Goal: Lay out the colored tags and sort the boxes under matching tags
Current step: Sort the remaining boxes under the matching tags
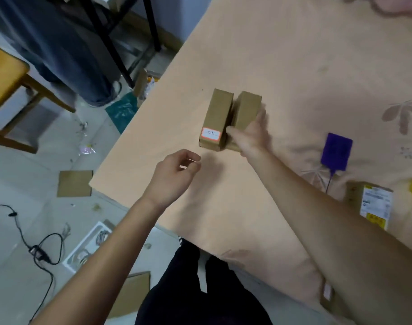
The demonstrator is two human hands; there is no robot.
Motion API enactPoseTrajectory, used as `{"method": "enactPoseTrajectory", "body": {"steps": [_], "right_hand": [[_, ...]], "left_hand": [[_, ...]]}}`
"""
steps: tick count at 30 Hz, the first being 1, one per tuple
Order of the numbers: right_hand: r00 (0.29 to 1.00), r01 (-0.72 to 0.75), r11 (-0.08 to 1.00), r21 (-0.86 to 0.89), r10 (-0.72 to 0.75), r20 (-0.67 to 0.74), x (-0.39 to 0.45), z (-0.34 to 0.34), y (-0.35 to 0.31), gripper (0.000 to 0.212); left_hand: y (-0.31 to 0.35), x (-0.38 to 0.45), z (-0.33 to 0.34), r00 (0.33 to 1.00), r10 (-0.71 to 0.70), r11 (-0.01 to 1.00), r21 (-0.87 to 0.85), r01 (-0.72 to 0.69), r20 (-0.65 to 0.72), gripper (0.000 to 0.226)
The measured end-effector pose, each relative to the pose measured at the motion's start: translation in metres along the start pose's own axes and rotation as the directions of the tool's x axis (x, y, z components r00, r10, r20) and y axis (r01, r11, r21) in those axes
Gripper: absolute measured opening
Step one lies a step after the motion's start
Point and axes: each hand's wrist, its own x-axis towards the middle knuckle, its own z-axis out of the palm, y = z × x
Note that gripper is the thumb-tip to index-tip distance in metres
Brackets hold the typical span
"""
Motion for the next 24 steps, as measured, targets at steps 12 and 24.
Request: {"method": "enactPoseTrajectory", "body": {"steps": [12,24], "right_hand": [[0.929,0.272,0.953,0.133,-0.224,-0.294,-0.140,-0.093,-0.013,0.100],[0.946,0.254,0.615,0.747,-0.319,-0.059,-0.203,-0.209,0.004,0.060]], "left_hand": [[0.103,-0.025,0.013,0.956,0.257,0.920,-0.340,-0.195,0.145,0.081],[0.176,-0.094,0.052,0.841,0.490,0.802,-0.498,-0.330,0.231,0.068]]}}
